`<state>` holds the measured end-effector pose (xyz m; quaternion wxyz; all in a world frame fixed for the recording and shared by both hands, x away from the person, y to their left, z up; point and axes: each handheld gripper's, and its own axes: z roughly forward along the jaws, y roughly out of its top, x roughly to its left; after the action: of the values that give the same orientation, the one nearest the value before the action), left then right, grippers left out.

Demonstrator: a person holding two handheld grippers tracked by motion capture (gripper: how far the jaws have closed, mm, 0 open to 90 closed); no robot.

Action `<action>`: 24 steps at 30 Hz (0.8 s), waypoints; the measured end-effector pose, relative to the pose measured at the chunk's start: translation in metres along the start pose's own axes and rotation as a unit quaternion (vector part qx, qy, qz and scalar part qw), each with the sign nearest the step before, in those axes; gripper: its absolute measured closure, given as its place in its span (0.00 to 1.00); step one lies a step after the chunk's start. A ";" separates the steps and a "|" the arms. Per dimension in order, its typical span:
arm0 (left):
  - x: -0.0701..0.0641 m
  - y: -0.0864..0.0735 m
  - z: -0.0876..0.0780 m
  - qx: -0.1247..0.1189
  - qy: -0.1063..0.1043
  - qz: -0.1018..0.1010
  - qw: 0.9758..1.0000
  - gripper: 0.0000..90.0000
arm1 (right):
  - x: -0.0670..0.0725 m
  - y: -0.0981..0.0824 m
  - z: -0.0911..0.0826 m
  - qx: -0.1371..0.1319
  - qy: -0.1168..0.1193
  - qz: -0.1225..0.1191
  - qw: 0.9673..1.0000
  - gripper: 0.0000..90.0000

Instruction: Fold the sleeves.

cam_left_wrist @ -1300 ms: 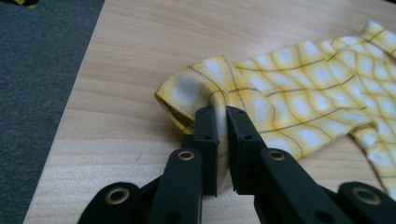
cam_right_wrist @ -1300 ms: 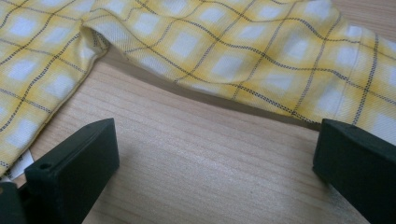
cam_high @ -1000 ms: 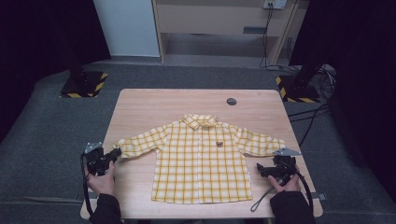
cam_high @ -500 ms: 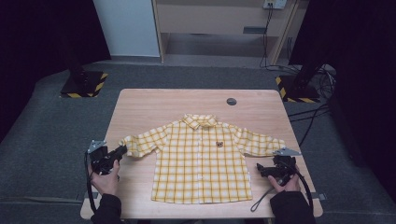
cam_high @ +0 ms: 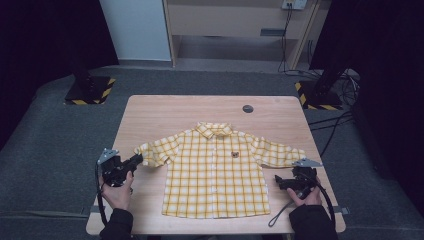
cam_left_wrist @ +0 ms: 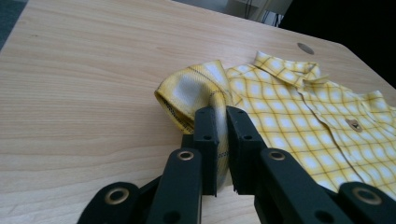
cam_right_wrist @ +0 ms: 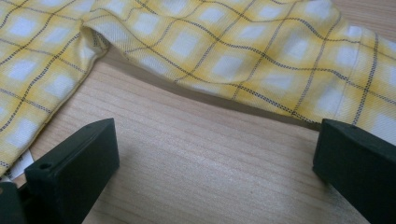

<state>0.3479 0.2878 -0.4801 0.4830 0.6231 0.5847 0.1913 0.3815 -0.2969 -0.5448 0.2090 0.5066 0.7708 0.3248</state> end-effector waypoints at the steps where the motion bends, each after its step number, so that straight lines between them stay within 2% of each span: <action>1: -0.002 0.000 0.000 0.000 -0.003 0.001 1.000 0.92 | 0.000 0.000 0.000 0.000 0.000 0.000 1.000 0.00; 13: -0.022 0.000 0.009 0.013 -0.022 0.023 0.999 0.92 | 0.000 0.000 0.000 0.000 0.000 0.000 1.000 0.00; 20: -0.040 0.005 0.018 0.016 -0.041 0.033 0.998 0.92 | 0.000 0.000 0.000 0.000 0.000 0.000 1.000 0.00; 24: -0.048 0.008 0.023 0.019 -0.045 0.042 0.998 0.92 | 0.000 0.000 0.000 0.000 0.000 0.000 1.000 0.00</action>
<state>0.3588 0.2365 -0.4685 0.4887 0.6641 0.5392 0.1715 0.3815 -0.2970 -0.5449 0.2091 0.5062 0.7710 0.3248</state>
